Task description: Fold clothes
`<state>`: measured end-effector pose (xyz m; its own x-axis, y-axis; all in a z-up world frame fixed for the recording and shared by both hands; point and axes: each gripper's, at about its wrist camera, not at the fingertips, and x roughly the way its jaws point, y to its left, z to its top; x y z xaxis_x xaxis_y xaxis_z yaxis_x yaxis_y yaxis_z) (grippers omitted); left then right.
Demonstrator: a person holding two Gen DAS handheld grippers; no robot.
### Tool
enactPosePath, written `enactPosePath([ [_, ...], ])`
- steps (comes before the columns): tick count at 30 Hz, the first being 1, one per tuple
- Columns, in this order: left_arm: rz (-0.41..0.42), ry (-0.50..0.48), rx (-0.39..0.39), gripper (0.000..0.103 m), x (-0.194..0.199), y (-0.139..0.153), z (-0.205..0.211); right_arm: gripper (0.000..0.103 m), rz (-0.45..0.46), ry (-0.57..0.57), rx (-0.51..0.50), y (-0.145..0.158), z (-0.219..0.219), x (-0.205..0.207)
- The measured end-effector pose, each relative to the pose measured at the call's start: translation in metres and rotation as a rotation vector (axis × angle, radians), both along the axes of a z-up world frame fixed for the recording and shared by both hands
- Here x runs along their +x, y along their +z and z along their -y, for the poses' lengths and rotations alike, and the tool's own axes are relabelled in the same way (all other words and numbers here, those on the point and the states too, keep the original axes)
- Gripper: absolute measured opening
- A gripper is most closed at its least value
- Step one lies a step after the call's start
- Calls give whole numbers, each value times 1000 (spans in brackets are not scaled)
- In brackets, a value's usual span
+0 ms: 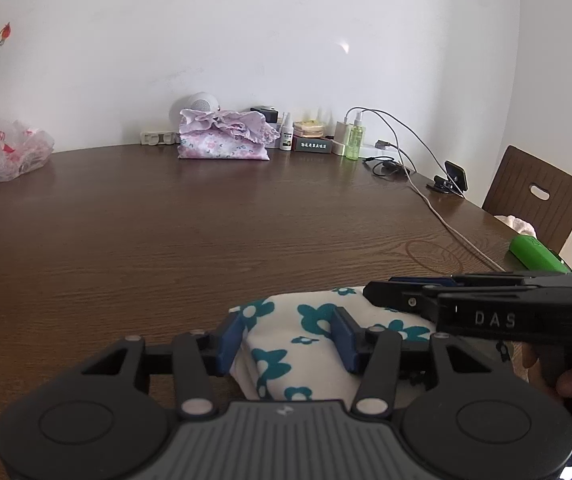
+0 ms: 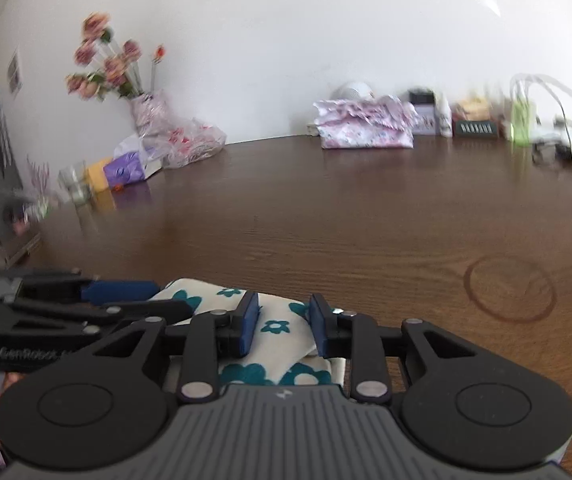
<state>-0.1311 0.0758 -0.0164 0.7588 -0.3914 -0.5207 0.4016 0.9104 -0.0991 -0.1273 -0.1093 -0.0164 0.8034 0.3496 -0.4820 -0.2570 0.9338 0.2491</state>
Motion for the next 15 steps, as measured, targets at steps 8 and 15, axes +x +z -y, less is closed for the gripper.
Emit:
enactPosePath([
  [8,29,29,8,49,-4,5,5,29,-82,-23,211,-12,26,14],
  [15,78,15,-18,50,-17,17,-4,44,-26,-30,191,12,39,-2],
])
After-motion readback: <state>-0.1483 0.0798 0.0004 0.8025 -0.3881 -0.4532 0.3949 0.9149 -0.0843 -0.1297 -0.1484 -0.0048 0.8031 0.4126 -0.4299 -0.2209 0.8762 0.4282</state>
